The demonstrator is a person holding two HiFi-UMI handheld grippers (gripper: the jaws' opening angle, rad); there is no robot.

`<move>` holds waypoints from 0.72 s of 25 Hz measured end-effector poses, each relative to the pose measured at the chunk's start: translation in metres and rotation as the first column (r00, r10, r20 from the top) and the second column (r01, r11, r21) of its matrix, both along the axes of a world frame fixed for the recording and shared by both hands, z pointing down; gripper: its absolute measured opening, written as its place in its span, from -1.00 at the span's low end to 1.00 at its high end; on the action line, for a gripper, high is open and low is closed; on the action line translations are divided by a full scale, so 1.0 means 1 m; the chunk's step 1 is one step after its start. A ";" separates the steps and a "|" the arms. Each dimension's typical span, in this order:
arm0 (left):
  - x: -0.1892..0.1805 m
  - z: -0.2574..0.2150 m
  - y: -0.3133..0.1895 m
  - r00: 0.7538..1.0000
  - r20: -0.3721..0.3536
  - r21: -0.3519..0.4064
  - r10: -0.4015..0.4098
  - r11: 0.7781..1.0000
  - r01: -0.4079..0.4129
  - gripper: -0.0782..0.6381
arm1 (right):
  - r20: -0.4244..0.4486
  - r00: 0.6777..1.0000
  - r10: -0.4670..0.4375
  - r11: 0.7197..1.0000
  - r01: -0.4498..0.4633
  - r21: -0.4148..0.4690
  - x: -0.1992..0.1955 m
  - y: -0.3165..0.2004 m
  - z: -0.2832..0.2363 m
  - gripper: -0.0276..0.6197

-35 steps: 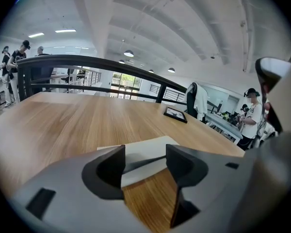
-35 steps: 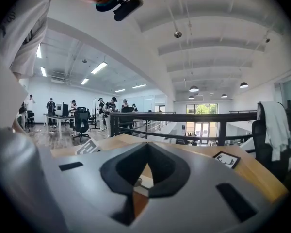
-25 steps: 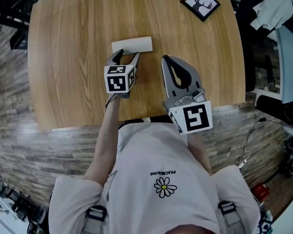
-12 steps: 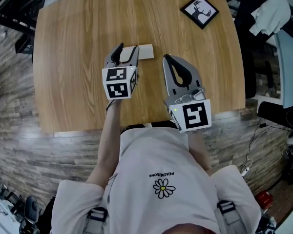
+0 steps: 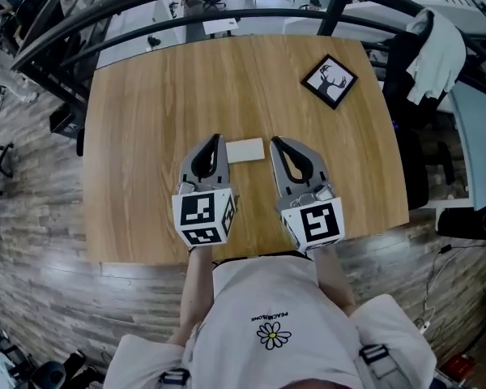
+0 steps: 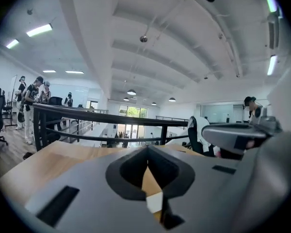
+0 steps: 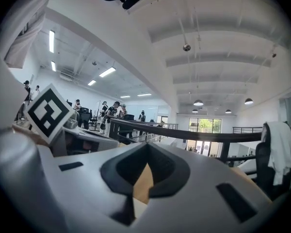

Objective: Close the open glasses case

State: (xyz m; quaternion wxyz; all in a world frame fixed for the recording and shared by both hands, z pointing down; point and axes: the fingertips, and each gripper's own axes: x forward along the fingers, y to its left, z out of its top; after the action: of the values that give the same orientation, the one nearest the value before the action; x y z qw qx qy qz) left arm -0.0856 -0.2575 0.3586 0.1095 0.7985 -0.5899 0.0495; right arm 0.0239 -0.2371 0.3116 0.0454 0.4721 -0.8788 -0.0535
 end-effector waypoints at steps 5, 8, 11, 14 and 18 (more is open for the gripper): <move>-0.018 -0.025 0.011 0.997 0.044 0.083 -0.064 0.995 0.060 -0.73 | 0.015 1.000 -0.013 1.000 0.013 0.013 -0.006 -0.003 -0.005 -0.89; -0.028 -0.035 0.015 0.994 0.032 0.109 -0.107 0.989 0.103 -0.73 | 0.023 1.000 -0.006 1.000 0.006 0.006 -0.005 -0.004 -0.003 -0.89; -0.034 -0.041 0.018 0.992 0.036 0.127 -0.121 0.985 0.116 -0.73 | 0.030 1.000 0.003 1.000 -0.003 0.001 -0.005 -0.006 -0.003 -0.89; -0.036 -0.040 0.019 0.990 0.054 0.128 -0.127 0.985 0.119 -0.73 | 0.015 1.000 0.010 1.000 -0.010 -0.005 -0.005 -0.007 0.001 -0.89; -0.039 -0.049 0.022 0.989 0.057 0.152 -0.138 0.980 0.128 -0.73 | -0.002 1.000 0.018 1.000 -0.018 -0.010 -0.007 -0.006 0.005 -0.89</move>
State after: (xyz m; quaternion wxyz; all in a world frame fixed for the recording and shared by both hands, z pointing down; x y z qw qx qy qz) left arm -0.1244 -0.2360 0.3097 0.0334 0.7612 -0.6472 0.0250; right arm 0.0168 -0.2433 0.3168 0.0490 0.4798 -0.8746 -0.0489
